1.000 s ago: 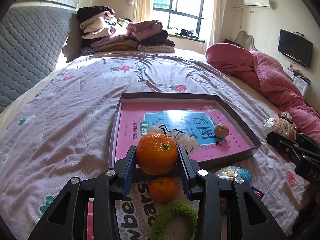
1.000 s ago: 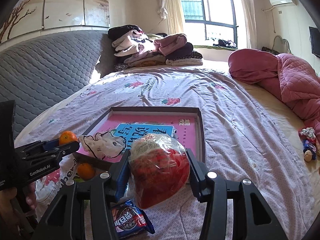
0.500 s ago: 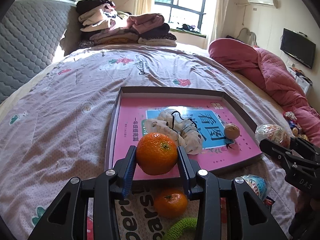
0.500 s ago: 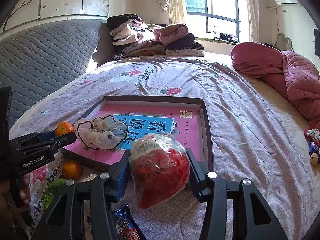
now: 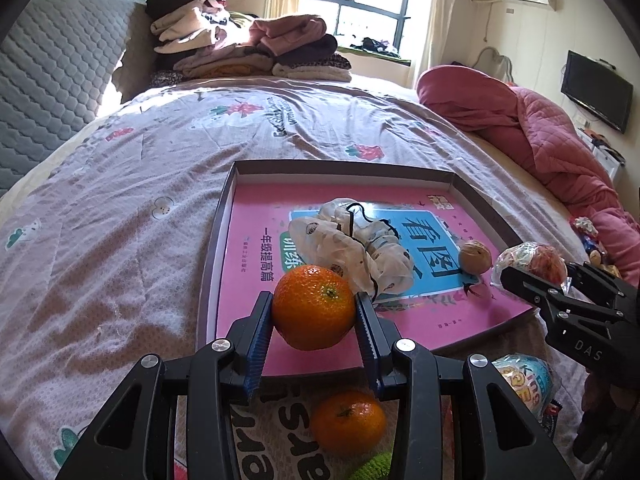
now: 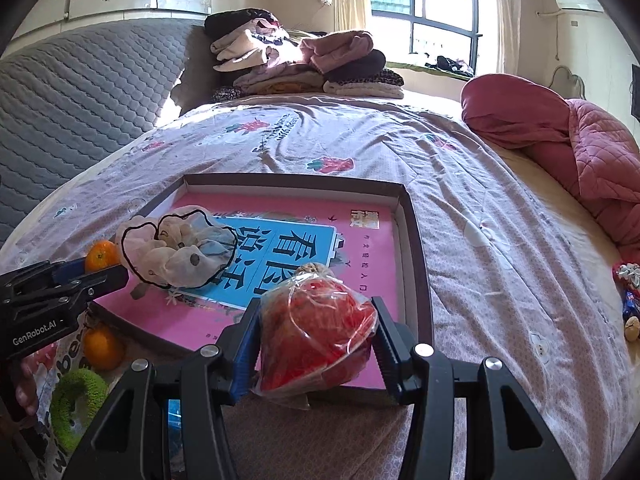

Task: Organize objects
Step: 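Lower and open left tool onto the book while right tool releases the red egg in the tray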

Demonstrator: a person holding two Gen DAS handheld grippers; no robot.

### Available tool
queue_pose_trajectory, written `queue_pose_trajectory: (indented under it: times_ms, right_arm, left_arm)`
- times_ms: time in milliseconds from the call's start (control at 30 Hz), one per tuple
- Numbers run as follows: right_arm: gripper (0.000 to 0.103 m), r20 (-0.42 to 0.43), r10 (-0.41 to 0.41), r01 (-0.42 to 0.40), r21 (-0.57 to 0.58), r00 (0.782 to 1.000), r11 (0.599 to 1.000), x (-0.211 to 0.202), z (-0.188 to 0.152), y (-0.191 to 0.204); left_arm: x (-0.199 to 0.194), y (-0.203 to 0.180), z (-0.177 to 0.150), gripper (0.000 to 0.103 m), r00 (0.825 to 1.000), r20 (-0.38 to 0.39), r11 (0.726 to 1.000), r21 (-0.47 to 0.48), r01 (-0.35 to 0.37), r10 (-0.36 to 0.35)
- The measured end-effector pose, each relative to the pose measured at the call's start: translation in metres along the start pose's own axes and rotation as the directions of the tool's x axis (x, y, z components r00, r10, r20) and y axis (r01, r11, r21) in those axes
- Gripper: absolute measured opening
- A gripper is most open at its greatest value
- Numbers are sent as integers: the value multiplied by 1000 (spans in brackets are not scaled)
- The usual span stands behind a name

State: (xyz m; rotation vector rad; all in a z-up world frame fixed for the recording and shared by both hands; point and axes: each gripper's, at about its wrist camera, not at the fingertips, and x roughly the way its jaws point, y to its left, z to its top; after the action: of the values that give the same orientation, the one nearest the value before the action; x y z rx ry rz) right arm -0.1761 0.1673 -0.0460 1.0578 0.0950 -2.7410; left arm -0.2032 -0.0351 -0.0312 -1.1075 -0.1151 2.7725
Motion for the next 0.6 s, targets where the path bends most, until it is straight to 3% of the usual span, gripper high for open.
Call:
queue_pose_trajectory:
  times_ms: [600]
  right_arm:
    - [52,-41,-28,29,25,999,999,20,-6,-6]
  left_arm:
    - [13,4,-4,41,1000,-24,1000,-9,4,-4]
